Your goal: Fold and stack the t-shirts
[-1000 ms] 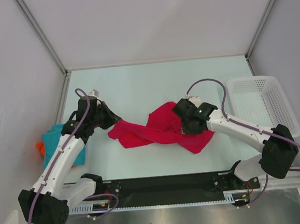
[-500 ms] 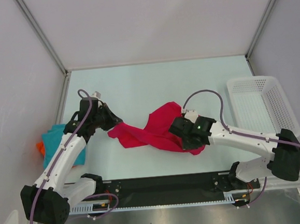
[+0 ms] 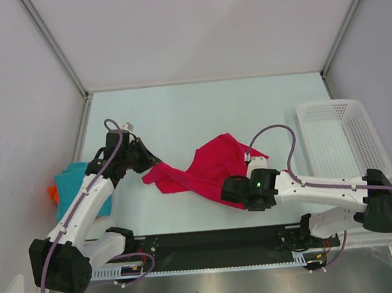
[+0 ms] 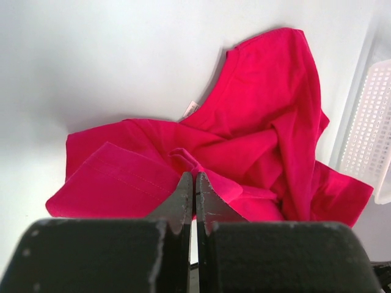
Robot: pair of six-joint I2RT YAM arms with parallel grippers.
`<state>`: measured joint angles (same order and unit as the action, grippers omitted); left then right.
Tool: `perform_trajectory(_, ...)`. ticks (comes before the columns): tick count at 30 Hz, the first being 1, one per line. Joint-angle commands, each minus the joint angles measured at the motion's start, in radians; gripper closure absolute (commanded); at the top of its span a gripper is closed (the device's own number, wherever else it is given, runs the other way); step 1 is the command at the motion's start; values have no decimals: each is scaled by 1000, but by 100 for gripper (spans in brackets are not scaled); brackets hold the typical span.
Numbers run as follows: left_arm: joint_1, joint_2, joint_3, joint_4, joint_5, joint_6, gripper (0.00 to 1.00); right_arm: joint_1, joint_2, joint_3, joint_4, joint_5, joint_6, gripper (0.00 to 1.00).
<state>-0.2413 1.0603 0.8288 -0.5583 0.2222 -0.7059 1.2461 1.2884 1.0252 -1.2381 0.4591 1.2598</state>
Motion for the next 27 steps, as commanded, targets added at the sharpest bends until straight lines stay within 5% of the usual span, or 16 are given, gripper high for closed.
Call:
perform_trajectory(1,14,-25,-14,28,19,19,100,56,8,33,-116,81,163,100)
perform_trajectory(9,22,-42,-36,23,19,25,100,128,-18,-14,-188,84,332,100)
perform_trajectory(17,31,-45,-45,20,23,31,100,156,63,-10,-166,79,334,99)
perform_trajectory(19,34,-46,-42,20,26,32,100,135,81,12,-138,88,288,78)
perform_trajectory(22,39,-52,-40,11,28,37,100,112,115,44,-110,102,238,63)
perform_trajectory(27,54,-62,-40,3,31,40,100,78,152,78,-83,122,175,54)
